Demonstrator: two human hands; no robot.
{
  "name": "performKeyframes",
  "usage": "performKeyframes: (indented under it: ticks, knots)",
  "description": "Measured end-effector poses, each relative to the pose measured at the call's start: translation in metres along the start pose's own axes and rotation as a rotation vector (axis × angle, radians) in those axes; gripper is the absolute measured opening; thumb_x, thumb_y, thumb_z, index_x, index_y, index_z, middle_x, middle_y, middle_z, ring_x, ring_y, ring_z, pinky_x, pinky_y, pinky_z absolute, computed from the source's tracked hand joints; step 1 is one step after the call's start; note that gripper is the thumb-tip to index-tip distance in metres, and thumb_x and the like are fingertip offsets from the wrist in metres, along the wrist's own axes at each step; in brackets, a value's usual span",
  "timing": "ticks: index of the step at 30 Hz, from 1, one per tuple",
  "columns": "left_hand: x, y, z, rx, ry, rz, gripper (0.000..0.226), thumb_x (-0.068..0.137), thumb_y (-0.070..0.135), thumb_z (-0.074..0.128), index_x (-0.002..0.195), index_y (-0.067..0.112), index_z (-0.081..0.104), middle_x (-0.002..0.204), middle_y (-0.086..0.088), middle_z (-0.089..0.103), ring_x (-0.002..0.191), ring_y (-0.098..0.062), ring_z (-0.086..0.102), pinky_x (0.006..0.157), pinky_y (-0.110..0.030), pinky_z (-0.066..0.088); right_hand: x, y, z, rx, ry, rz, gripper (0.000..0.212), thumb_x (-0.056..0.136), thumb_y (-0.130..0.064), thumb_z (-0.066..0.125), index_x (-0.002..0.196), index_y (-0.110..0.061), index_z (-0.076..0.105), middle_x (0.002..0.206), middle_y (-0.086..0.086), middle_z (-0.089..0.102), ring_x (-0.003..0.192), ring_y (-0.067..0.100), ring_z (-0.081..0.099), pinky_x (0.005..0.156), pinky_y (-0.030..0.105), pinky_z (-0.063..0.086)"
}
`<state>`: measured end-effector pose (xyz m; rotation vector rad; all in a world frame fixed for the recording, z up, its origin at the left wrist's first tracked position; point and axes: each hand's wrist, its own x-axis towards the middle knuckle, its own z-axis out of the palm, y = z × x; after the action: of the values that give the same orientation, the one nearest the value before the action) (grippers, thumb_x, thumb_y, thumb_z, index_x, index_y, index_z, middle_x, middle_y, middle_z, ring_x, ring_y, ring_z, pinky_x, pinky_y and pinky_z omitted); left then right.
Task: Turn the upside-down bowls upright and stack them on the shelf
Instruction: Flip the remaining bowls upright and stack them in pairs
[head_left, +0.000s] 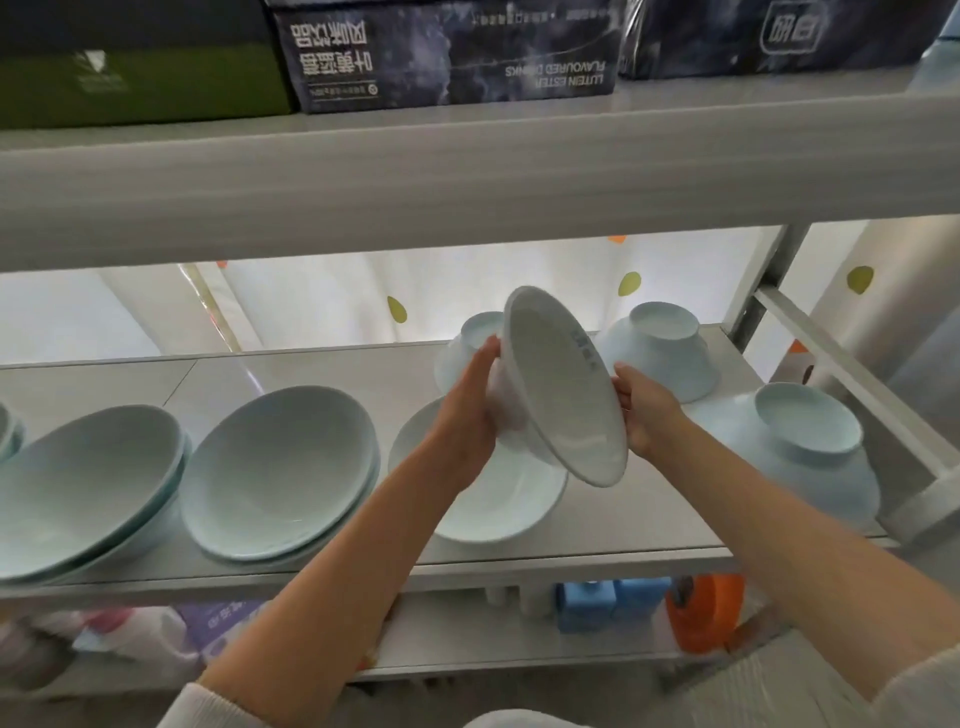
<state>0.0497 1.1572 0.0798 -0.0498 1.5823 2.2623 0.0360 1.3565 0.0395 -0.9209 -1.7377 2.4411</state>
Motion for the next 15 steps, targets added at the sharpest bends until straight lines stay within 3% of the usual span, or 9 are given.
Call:
performKeyframes:
  ticks: [3,4,6,7,9,11,15]
  knots:
    - [-0.005,-0.006,-0.018,-0.068,0.112,-0.020,0.022,0.098,0.032,0.043,0.092,0.017,0.058,0.061,0.005,0.059,0.069,-0.013,0.050,0.069,-0.023,0.045,0.002,0.002,0.013,-0.147,0.012,-0.034,0.021,0.088,-0.014,0.049,0.067,-0.016,0.049,0.066,0.006,0.041,0.058,0.018,0.041,0.054,0.026,0.037]
    - [-0.008,-0.007,-0.023,-0.095,0.173,-0.056,0.020,0.096,0.028,0.045,0.083,0.017,0.055,0.056,0.003,0.054,0.061,-0.013,0.044,0.060,-0.022,0.039,0.000,0.003,0.016,-0.209,0.017,-0.045,0.021,0.086,-0.011,0.050,0.066,-0.016,0.048,0.065,0.006,0.039,0.057,0.018,0.038,0.052,0.025,0.035]
    - [-0.006,-0.011,-0.035,-0.160,0.252,-0.115,0.011,0.087,0.023,0.049,0.089,0.016,0.058,0.076,-0.008,0.051,0.066,-0.016,0.044,0.060,-0.027,0.039,-0.002,0.006,0.021,-0.306,0.023,-0.076,0.016,0.082,-0.004,0.053,0.066,-0.007,0.054,0.065,0.011,0.041,0.060,0.019,0.039,0.049,0.023,0.035]
    - [-0.006,-0.014,-0.041,-0.190,0.258,-0.132,0.019,0.085,0.021,0.050,0.100,0.017,0.061,0.087,-0.011,0.054,0.075,-0.021,0.050,0.065,-0.033,0.044,-0.002,0.009,0.023,-0.341,0.019,-0.105,0.012,0.080,-0.002,0.054,0.070,0.003,0.060,0.067,0.019,0.046,0.063,0.021,0.041,0.052,0.025,0.039]
    - [-0.006,-0.015,-0.049,-0.252,0.263,-0.157,0.030,0.089,0.020,0.048,0.116,0.016,0.062,0.100,-0.011,0.063,0.091,-0.027,0.059,0.075,-0.038,0.053,0.000,0.014,0.026,-0.393,0.009,-0.166,0.019,0.078,-0.002,0.055,0.085,0.012,0.066,0.086,0.035,0.062,0.071,0.023,0.049,0.068,0.034,0.052]
    - [-0.008,-0.018,-0.056,-0.298,0.299,-0.204,0.034,0.097,0.029,0.038,0.120,0.017,0.059,0.103,-0.009,0.066,0.096,-0.028,0.061,0.075,-0.038,0.056,-0.001,0.015,0.030,-0.457,0.009,-0.206,0.016,0.079,-0.007,0.057,0.079,0.000,0.071,0.100,0.029,0.067,0.075,0.024,0.056,0.083,0.049,0.056]
    - [-0.008,-0.026,-0.066,-0.268,0.448,-0.238,0.057,0.098,0.055,0.026,0.127,0.016,0.054,0.121,-0.012,0.064,0.106,-0.032,0.061,0.078,-0.040,0.053,-0.006,0.017,0.040,-0.528,0.010,-0.235,0.023,0.083,-0.011,0.057,0.067,-0.020,0.069,0.090,0.016,0.071,0.084,0.029,0.064,0.087,0.047,0.055]
